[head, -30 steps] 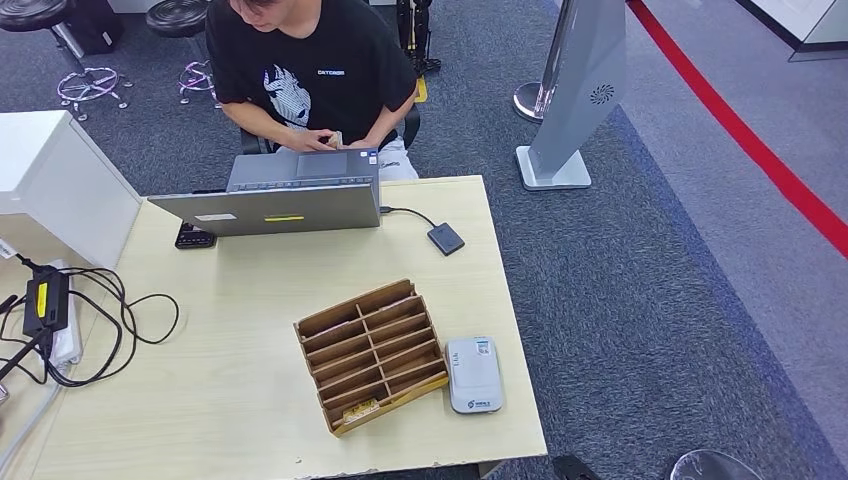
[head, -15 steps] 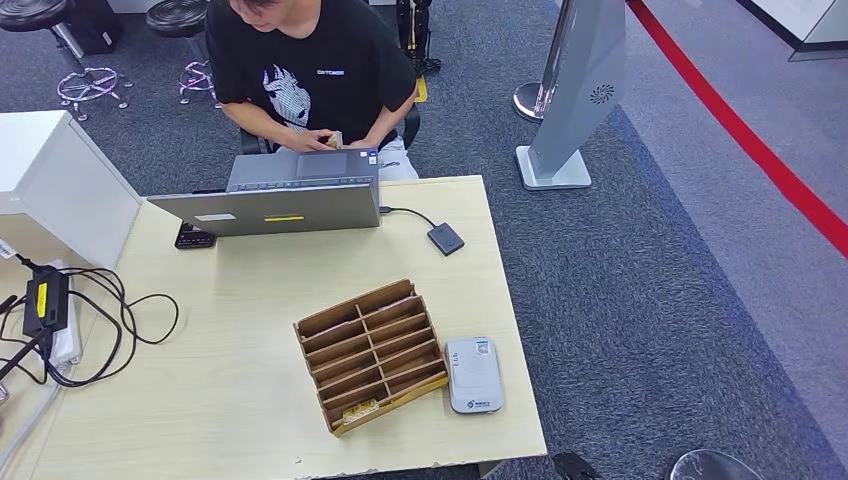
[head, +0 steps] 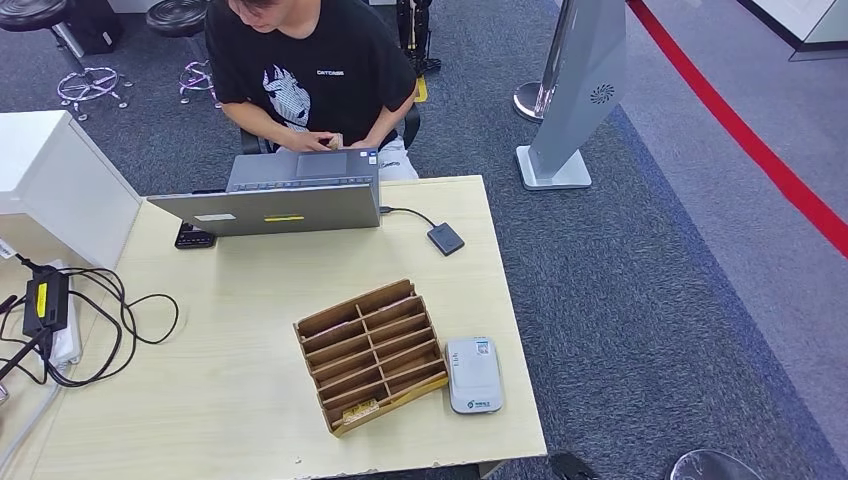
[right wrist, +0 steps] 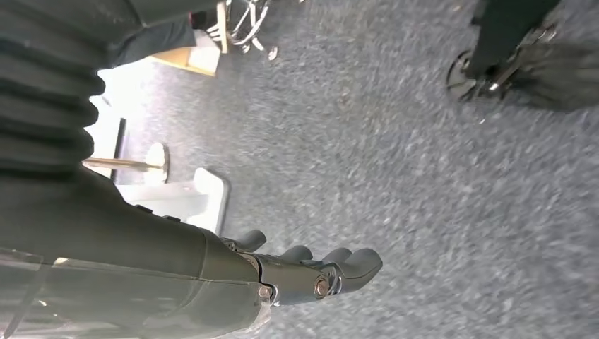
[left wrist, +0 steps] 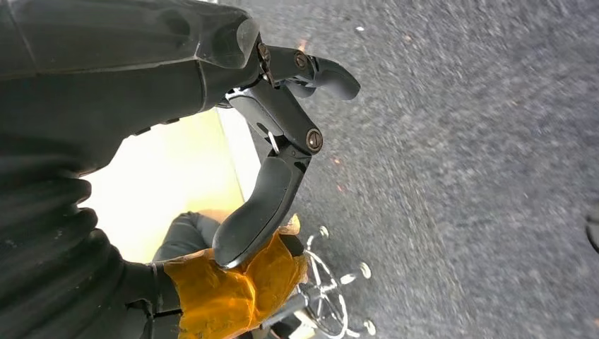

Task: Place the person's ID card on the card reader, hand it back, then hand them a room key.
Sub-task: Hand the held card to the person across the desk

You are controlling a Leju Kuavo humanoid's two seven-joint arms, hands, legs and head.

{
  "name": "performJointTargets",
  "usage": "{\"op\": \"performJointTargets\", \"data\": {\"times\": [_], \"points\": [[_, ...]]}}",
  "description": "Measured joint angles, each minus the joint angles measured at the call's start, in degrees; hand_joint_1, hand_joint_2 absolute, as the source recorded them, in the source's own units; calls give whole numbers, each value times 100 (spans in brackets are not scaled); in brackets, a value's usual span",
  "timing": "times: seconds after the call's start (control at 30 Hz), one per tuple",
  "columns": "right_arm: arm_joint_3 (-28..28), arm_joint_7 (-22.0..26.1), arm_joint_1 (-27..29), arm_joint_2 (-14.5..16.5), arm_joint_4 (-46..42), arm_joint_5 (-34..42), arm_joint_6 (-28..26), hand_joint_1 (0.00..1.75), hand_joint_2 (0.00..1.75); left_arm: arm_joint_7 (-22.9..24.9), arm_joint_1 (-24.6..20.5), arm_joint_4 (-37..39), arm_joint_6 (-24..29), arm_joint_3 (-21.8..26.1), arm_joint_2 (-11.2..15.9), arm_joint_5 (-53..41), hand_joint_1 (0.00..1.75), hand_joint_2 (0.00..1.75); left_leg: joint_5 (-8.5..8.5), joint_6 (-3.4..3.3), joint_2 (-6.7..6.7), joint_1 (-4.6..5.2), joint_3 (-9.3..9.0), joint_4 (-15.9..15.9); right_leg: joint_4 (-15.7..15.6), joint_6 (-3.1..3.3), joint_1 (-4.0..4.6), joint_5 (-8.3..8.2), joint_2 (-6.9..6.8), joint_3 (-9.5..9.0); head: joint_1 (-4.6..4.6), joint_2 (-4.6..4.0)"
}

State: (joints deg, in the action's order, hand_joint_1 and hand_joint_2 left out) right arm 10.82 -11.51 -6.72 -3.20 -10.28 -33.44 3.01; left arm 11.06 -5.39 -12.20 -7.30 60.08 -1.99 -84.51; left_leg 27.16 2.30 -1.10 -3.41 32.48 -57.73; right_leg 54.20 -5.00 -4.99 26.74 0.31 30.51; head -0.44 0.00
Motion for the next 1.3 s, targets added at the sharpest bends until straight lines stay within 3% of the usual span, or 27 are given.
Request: {"op": "performJointTargets", "data": {"times": [0.23,0.33,0.47,0.57,0.8,1.03,1.3], "points": [[85,411,-2,-10,-7,99,-376,0,175,-693,-3,-1,244,0,38,38,0,175,0,0,1,0,1,-1,0,0,0,0,0,-2,1,0],[111,456,-30,-9,-8,87,-246,0,175,-636,-8,-1,142,2,35,104,0,175,0,0,1,0,-1,-1,0,0,0,-1,0,-2,1,0],[181,76,-17,-2,-5,119,-40,0,0,-113,-7,0,-49,28,26,119,0,175,0,0,0,0,-2,0,0,0,0,0,0,-2,1,0],[228,-36,43,7,-2,88,-56,0,0,108,-3,0,-93,50,26,86,0,175,0,0,0,0,0,0,0,0,0,0,0,-1,1,0],[241,308,34,11,-4,-117,-242,0,0,-254,-7,-1,94,50,30,24,0,175,0,0,1,0,0,0,0,0,0,0,0,-2,0,0],[334,144,-5,11,-3,-4,-123,0,0,72,2,-1,-55,50,26,144,0,175,0,0,0,0,-2,0,0,0,0,-1,0,-3,1,0],[348,420,-17,14,-4,-237,-178,0,0,-410,-8,0,215,35,37,35,0,175,0,0,1,0,-1,0,0,0,0,0,0,-2,1,0]]}}
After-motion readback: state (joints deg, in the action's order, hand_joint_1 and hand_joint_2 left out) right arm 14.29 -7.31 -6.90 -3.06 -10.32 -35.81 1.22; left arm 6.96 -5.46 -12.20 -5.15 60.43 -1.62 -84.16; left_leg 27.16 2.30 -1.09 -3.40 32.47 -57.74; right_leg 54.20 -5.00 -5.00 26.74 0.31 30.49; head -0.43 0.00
